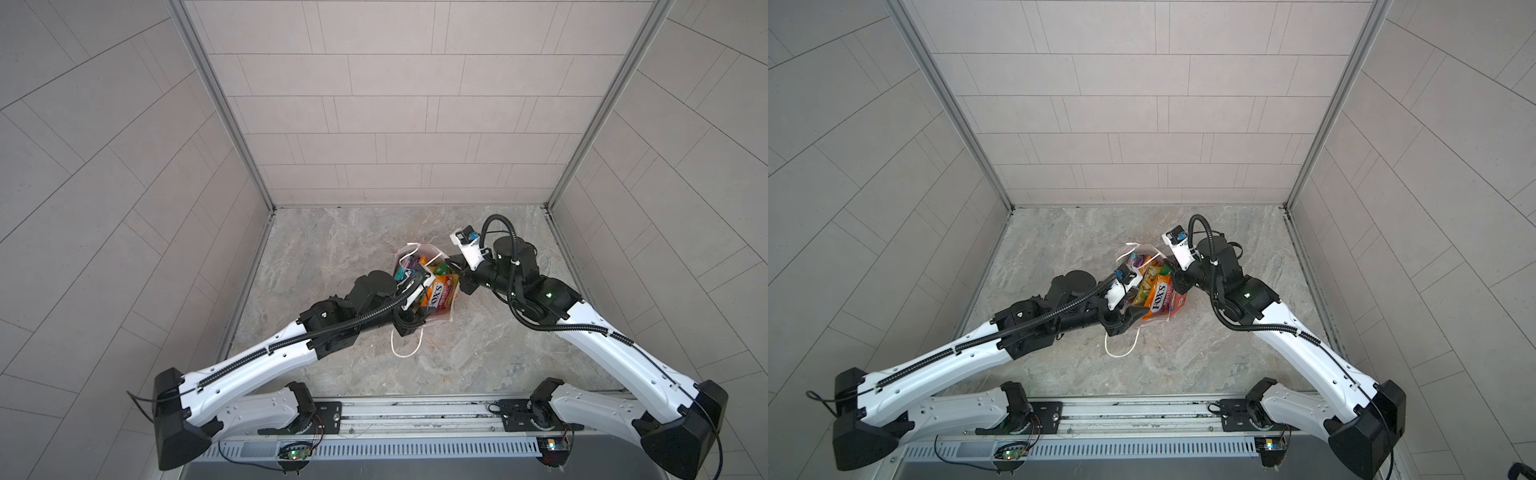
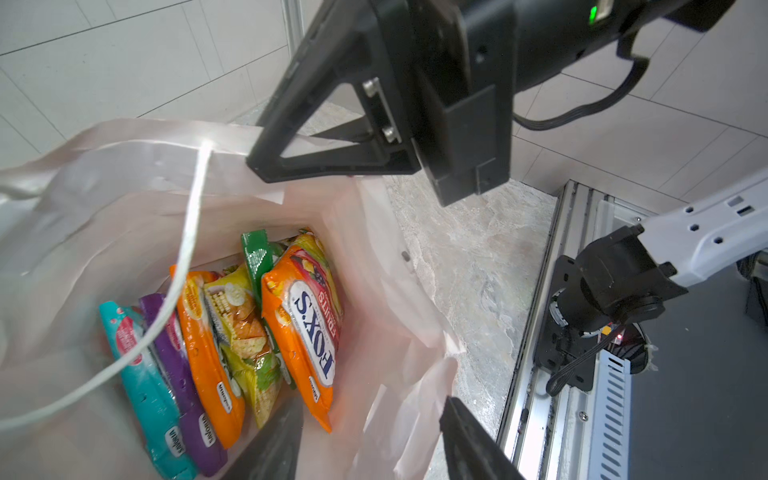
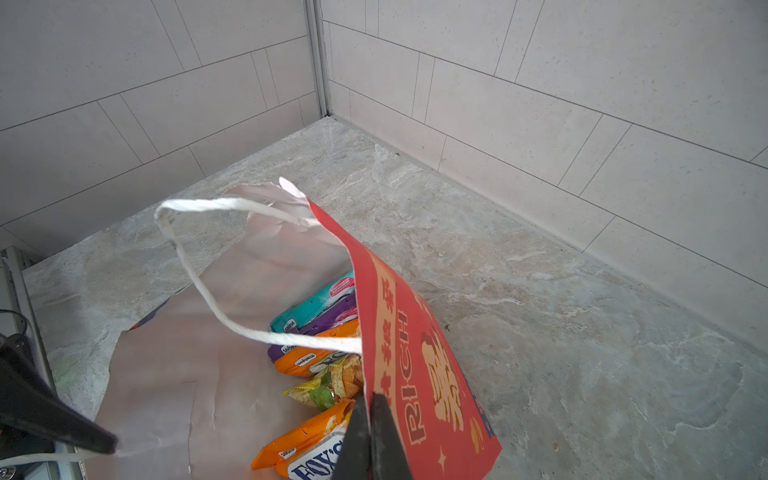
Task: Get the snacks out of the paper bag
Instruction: 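Lower the open left gripper into the bag toward the orange snack packet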
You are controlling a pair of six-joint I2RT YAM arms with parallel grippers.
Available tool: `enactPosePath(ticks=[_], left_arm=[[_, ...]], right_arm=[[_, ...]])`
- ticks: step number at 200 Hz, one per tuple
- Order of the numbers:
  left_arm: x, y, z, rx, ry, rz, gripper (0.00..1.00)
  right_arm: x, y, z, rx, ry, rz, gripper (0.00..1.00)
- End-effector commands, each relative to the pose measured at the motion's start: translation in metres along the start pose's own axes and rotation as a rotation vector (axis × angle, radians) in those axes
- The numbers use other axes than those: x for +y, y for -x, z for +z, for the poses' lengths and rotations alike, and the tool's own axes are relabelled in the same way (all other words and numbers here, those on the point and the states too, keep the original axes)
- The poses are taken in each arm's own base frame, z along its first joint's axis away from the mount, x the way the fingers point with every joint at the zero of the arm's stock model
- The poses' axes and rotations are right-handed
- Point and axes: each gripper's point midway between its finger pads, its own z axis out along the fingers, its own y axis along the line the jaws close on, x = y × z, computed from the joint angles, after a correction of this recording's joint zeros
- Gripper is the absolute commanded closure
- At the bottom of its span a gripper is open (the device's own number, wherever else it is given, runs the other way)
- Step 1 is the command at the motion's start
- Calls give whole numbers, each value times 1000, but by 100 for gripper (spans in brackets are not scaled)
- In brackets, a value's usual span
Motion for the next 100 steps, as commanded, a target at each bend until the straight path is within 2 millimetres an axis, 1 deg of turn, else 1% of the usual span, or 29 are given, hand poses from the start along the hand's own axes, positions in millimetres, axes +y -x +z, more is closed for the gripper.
enactPosePath(ticks=[1,5,21,34,51,74,100], left_arm=[[0,11,6,-43,0,-28,47],[1,10,9,-37,7,-34,50],[12,7,18,-22,59,-60,56],[20,4,25,-8,92,-72,58],[28,0,34,18,118,-96,59],[35,-7,42,33,129,-129,59],[38,-14,51,56,133,-146,57]], right_arm=[[7,34,-16,-143,21,-23,100],[8,34,-16,-146,23,-25,100],[8,34,-15,-153,25,-23,100],[9,32,-14,-151,25,-26,100],[9,30,-14,-148,23,-32,100],[11,31,-17,-158,33,-34,100],[12,33,-20,-172,37,-37,100]])
